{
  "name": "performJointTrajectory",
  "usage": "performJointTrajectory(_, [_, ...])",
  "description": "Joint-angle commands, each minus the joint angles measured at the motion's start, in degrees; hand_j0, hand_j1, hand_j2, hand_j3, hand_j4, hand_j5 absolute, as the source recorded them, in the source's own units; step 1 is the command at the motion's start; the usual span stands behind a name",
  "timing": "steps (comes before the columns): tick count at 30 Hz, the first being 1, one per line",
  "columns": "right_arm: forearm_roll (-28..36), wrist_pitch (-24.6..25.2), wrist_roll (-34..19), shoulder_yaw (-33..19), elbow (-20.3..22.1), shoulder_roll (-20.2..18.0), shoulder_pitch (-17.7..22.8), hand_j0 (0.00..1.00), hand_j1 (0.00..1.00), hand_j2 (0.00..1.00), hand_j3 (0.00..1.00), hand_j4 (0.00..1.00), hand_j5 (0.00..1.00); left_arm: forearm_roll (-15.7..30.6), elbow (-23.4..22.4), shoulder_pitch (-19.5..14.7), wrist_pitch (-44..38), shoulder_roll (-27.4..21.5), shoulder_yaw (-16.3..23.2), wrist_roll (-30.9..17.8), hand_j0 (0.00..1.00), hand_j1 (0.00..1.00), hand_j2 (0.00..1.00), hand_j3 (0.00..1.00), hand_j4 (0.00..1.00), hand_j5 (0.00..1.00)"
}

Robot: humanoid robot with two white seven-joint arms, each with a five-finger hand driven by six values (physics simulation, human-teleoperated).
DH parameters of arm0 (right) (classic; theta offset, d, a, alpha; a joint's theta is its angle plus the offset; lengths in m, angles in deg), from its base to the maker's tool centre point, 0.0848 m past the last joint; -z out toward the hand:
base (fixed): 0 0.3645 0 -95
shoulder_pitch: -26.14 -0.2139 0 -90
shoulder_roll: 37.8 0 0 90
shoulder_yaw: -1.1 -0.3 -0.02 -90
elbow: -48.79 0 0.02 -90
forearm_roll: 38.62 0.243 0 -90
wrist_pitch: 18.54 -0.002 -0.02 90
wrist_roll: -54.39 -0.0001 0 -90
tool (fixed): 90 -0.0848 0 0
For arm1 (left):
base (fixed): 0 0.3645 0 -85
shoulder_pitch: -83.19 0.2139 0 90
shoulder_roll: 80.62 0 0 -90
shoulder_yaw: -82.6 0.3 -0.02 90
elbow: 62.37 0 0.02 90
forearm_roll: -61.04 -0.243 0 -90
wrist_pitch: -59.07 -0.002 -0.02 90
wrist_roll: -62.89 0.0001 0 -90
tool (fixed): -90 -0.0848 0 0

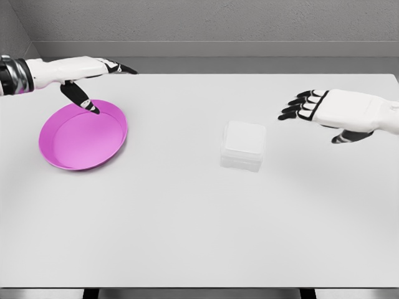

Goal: Pack egg into the box and close the box lid

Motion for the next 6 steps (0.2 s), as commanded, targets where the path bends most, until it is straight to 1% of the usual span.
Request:
performJointTrajectory(1, [1.46, 0.13, 0.02, -2.03, -4.27, -0.23, 0.00, 1.00, 1.00, 1.00, 1.00, 1.00, 1.00, 0.33, -0.49, 0.00, -0.15, 0.28, 0.01, 0.02, 1.00, 1.00, 1.00, 1.00, 1.00, 1.00])
performJointTrajectory(2, [1.46, 0.13, 0.02, -1.85, -4.54, -0.23, 0.00, 1.00, 1.00, 1.00, 1.00, 1.00, 1.00, 0.25, -1.45, 0.09, -0.15, 0.63, 0.28, 0.02, 1.00, 1.00, 1.00, 1.00, 1.00, 1.00])
performJointTrajectory(6, [1.46, 0.13, 0.02, -1.59, -4.54, -0.14, 0.09, 1.00, 1.00, 1.00, 1.00, 1.00, 1.00, 0.07, -1.45, 0.09, -0.15, 1.60, 0.63, 0.11, 1.00, 1.00, 1.00, 1.00, 1.00, 1.00])
